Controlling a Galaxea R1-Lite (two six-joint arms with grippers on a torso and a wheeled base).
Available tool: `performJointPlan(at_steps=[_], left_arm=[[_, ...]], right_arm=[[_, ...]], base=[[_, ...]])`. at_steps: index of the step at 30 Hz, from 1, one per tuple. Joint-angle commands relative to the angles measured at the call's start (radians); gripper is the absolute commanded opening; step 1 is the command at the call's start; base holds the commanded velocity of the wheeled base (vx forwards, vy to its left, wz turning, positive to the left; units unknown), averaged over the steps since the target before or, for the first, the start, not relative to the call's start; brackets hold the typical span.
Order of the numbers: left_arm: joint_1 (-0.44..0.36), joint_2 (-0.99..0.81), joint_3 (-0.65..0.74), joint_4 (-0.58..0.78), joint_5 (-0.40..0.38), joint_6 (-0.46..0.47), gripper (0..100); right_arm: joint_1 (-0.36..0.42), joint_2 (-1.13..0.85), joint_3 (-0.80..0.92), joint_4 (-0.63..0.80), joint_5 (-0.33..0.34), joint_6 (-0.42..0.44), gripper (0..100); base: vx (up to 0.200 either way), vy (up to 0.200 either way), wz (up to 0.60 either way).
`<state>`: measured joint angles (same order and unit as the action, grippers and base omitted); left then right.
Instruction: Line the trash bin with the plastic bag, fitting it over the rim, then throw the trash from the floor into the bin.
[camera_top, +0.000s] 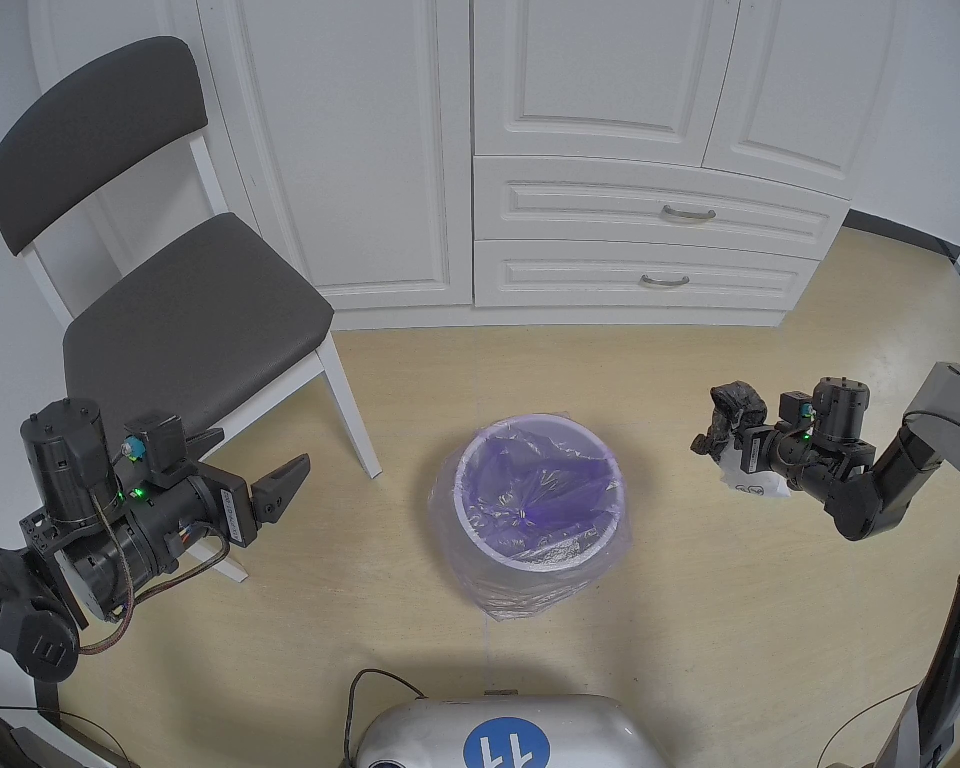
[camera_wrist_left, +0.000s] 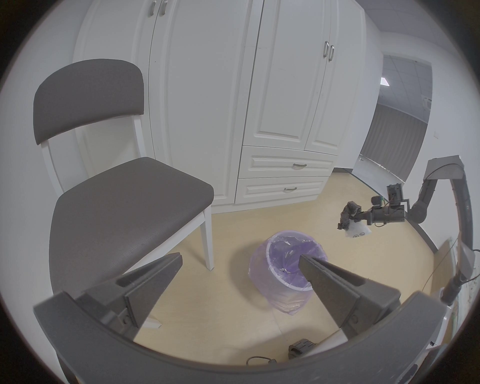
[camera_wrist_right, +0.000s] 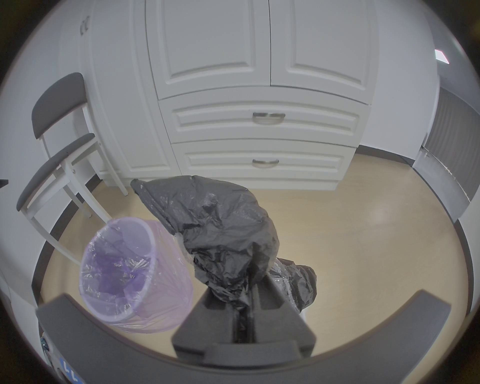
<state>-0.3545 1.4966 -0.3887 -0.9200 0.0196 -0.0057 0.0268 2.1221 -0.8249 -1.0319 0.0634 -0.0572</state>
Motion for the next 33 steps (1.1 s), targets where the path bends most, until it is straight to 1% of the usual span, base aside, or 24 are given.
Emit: performJointPlan(at_steps=[1, 6, 10, 15, 17, 18, 19, 22, 23, 24, 26, 27, 29, 30, 31, 33], left_arm=[[0.008, -0.007, 0.002, 0.0, 0.002, 0.012, 100], [0.008, -0.01, 0.001, 0.0, 0.0, 0.013, 100], [0.008, -0.012, 0.001, 0.0, 0.0, 0.013, 100], [0.008, -0.016, 0.001, 0.0, 0.002, 0.015, 100], [0.008, -0.022, 0.001, 0.0, 0.002, 0.015, 100], [0.008, -0.022, 0.002, 0.0, 0.002, 0.013, 100], [0.008, -0.026, 0.001, 0.0, 0.002, 0.015, 100], [0.009, -0.027, 0.001, 0.0, 0.002, 0.013, 100], [0.009, -0.027, -0.001, 0.0, 0.002, 0.013, 100], [0.009, -0.027, -0.001, 0.0, 0.002, 0.013, 100], [0.009, -0.027, -0.001, 0.0, 0.002, 0.013, 100], [0.009, -0.027, -0.001, 0.0, 0.002, 0.013, 100], [0.009, -0.027, -0.001, 0.0, 0.002, 0.013, 100], [0.009, -0.027, -0.001, 0.0, 0.002, 0.013, 100], [0.009, -0.027, -0.001, 0.0, 0.002, 0.015, 100], [0.009, -0.027, -0.001, 0.0, 0.002, 0.013, 100]], right_arm=[[0.001, -0.083, 0.11, -0.074, -0.005, 0.002, 0], [0.01, -0.123, 0.236, -0.158, -0.005, 0.004, 0], [0.028, -0.14, 0.32, -0.266, -0.017, 0.008, 0], [0.088, -0.148, 0.391, -0.398, -0.1, 0.016, 0], [0.113, -0.148, 0.394, -0.435, -0.131, 0.016, 0], [0.116, -0.148, 0.394, -0.438, -0.134, 0.016, 0], [0.14, -0.151, 0.392, -0.455, -0.159, 0.014, 0], [0.171, -0.166, 0.386, -0.458, -0.182, 0.013, 0], [0.202, -0.188, 0.383, -0.447, -0.192, 0.008, 0], [0.209, -0.192, 0.382, -0.444, -0.194, 0.007, 0], [0.236, -0.212, 0.368, -0.427, -0.195, -0.021, 0], [0.239, -0.215, 0.363, -0.421, -0.195, -0.03, 0], [0.24, -0.225, 0.329, -0.381, -0.195, -0.079, 0], [0.24, -0.225, 0.329, -0.381, -0.195, -0.079, 0], [0.242, -0.229, 0.276, -0.324, -0.195, -0.113, 0], [0.246, -0.234, 0.219, -0.27, -0.198, -0.119, 0]], base=[[0.0, 0.0, 0.0], [0.0, 0.0, 0.0], [0.0, 0.0, 0.0], [0.0, 0.0, 0.0], [0.0, 0.0, 0.0], [0.0, 0.0, 0.0], [0.0, 0.0, 0.0], [0.0, 0.0, 0.0], [0.0, 0.0, 0.0], [0.0, 0.0, 0.0], [0.0, 0.0, 0.0], [0.0, 0.0, 0.0], [0.0, 0.0, 0.0], [0.0, 0.0, 0.0], [0.0, 0.0, 0.0], [0.0, 0.0, 0.0]])
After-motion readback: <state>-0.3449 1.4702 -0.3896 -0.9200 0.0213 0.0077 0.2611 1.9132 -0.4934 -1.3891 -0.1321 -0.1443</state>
